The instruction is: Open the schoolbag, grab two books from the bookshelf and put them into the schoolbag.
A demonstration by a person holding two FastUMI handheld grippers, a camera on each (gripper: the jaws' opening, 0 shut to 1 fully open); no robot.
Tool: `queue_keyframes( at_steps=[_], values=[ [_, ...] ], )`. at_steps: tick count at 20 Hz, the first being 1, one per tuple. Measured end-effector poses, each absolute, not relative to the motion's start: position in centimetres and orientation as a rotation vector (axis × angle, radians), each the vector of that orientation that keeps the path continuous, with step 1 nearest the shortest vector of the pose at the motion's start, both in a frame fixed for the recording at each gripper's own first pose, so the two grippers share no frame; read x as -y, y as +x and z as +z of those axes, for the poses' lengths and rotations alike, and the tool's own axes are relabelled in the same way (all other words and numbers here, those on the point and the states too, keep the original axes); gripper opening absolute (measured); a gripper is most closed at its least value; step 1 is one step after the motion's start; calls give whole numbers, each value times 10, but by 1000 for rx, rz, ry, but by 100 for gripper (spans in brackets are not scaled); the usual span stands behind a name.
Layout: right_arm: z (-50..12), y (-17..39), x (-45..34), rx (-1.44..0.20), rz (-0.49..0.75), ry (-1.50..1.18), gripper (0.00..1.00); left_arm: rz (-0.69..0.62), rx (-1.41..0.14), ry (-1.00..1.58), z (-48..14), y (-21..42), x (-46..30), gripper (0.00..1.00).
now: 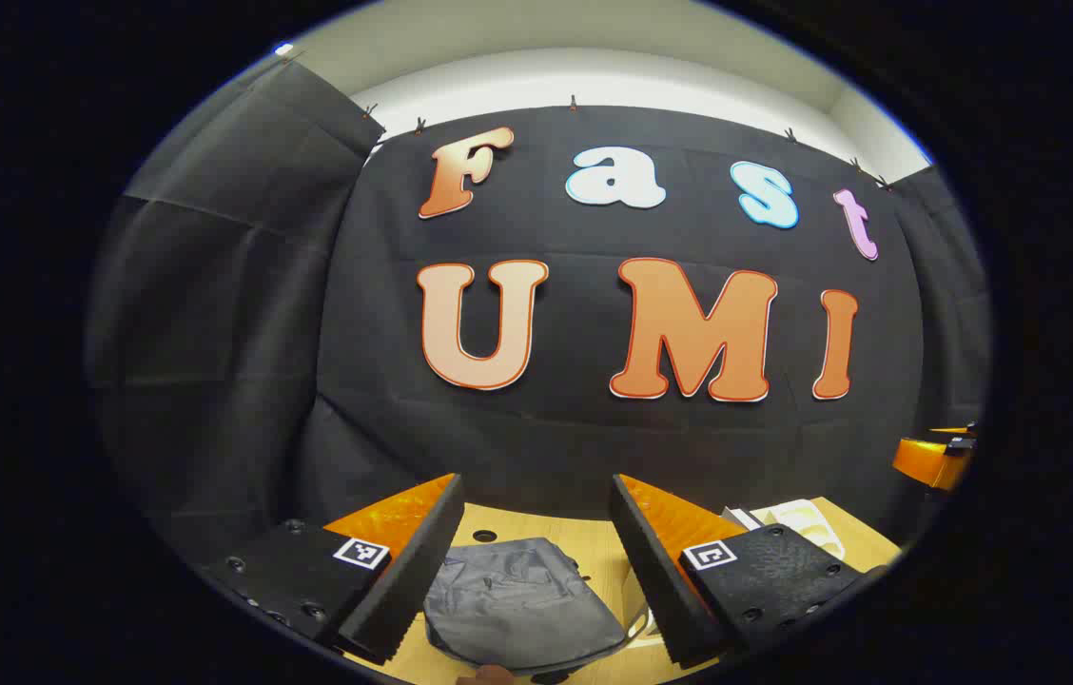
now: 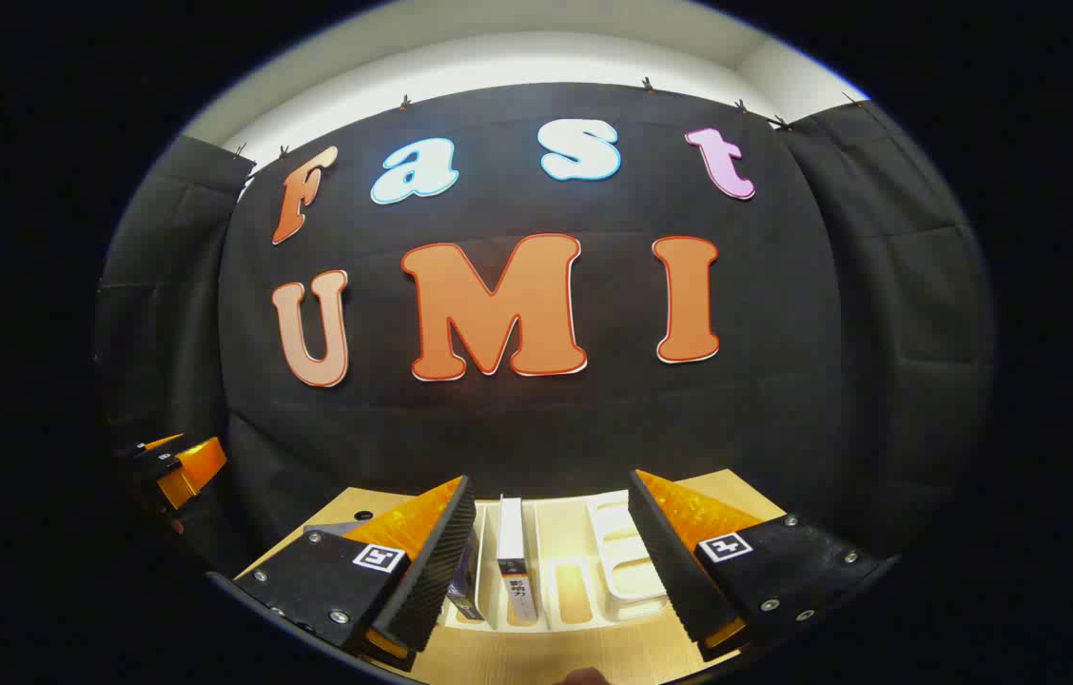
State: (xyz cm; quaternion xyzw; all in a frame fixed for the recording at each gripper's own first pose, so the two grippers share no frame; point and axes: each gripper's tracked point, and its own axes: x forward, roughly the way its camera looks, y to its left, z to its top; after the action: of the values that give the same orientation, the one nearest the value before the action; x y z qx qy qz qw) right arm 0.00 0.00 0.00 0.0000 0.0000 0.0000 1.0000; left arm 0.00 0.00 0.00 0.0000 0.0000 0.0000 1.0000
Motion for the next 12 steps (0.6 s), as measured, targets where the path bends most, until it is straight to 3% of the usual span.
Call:
queue_keyframes(
  at_steps=[3,12],
  values=[
    [3,-4,4,9,-15,-7,96,-56,-35,3,-8,1,16,96],
    [-9,-1,2,-25,-14,-34,96,-57,-32,54,-5,4,13,96]
  ],
)
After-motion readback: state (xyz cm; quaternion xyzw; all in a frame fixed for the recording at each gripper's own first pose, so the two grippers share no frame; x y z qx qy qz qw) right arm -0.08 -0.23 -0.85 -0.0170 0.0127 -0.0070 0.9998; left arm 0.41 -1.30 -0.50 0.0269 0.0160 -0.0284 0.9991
